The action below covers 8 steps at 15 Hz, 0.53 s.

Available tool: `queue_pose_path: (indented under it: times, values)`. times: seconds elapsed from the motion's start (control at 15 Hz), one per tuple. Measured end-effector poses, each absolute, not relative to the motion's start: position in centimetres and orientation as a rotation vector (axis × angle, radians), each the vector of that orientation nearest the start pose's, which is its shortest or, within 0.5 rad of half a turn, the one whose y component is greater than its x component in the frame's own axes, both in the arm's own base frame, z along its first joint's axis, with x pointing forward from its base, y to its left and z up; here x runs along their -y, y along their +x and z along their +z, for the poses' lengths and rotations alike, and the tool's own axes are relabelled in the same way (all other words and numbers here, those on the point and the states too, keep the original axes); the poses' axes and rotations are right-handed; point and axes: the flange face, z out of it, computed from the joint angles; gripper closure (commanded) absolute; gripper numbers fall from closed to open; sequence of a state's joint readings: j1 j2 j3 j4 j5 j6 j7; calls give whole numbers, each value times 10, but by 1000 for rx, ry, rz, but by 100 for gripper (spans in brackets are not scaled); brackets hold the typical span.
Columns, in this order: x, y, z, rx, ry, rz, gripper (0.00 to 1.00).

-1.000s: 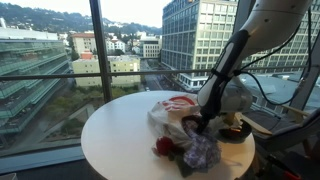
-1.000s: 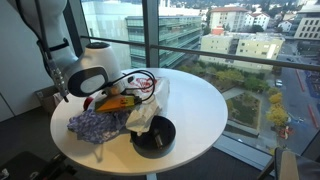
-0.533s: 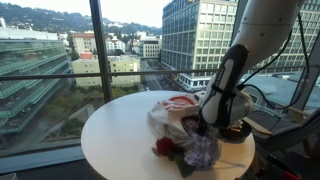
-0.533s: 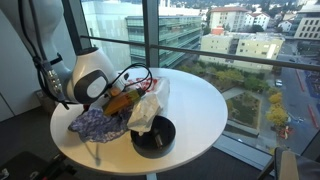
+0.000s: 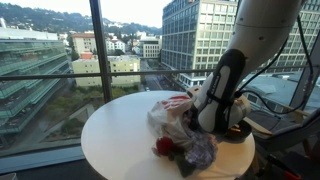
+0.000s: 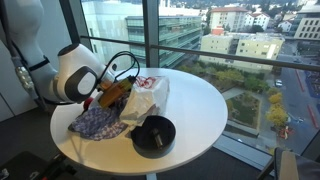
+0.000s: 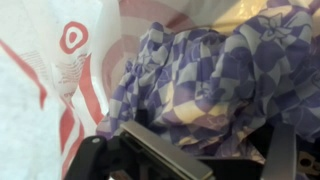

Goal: Remove the objects in the white bag

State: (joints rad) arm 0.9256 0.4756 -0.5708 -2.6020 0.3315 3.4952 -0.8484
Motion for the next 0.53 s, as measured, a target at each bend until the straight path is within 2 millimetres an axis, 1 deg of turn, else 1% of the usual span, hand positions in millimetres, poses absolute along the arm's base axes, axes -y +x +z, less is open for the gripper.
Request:
queue_pose_path:
  times: [0.2, 0.4, 0.53]
  values:
    - [-114, 453, 190, 1625, -3026, -867, 0]
    - [-111, 459, 195, 1608, -3034, -890, 0]
    - [-106, 465, 196, 1582, -3046, -901, 0]
